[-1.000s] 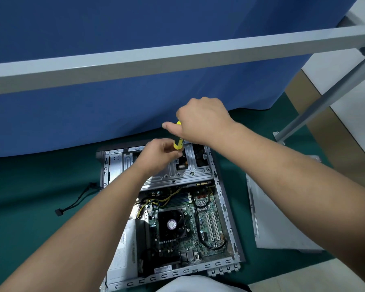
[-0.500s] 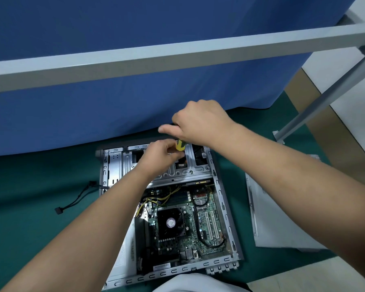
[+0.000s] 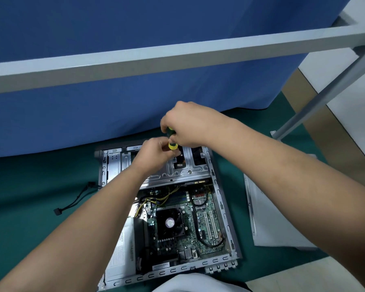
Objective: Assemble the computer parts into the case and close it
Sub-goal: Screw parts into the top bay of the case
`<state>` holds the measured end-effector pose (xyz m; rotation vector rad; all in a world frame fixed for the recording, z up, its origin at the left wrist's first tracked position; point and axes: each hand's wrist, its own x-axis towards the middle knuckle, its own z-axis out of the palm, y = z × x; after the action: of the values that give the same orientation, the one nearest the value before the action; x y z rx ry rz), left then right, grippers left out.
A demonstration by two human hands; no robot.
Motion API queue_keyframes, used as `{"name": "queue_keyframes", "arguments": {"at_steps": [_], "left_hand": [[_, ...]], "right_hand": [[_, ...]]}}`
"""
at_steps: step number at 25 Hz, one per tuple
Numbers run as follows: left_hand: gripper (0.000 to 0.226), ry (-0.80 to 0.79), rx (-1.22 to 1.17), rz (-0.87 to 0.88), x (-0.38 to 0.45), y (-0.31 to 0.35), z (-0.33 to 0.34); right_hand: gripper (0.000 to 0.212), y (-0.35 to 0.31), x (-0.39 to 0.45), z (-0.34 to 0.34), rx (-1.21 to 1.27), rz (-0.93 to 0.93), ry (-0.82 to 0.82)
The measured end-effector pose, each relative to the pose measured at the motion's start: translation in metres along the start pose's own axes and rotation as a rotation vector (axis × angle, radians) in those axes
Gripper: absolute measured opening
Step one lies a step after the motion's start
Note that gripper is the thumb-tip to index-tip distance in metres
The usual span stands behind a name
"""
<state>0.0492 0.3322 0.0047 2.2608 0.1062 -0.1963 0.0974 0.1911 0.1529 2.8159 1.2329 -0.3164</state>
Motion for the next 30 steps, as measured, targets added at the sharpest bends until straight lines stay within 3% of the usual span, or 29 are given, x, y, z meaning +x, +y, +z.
{"name": "queue_keyframes", "arguments": {"at_steps": [8,12,17,19,21,25,30], "left_hand": [[0.016,0.081,0.010,-0.052,-0.003,0.005,0.008],[0.009,0.031,0.018,-0.045,-0.012,0.006,0.017],[0.015,0.182,0.122,0.200,-0.023,0.016,0.023],[0.016,0.202,0.220,0.373,-0.029,0.024,0.030],[0.022,0.190,0.266,0.419,-0.034,0.030,0.042],[0.071,0.092,0.171,0.051,-0.039,0.021,0.066],[0.079,-0.110,0.528,0.229,-0.043,0.005,0.095]], "right_hand": [[0.025,0.006,-0.001,0.006,0.060,0.053,0.034],[0.024,0.011,-0.009,0.006,0.135,0.058,0.024],[0.024,0.040,-0.052,0.012,0.183,0.174,0.054],[0.027,0.045,-0.071,0.033,0.129,0.257,-0.044],[0.021,0.047,-0.088,0.064,0.159,0.335,-0.179],[0.017,0.070,-0.117,0.119,0.333,0.589,-0.203],[0.031,0.064,-0.118,0.167,0.858,0.833,-0.080]]}}
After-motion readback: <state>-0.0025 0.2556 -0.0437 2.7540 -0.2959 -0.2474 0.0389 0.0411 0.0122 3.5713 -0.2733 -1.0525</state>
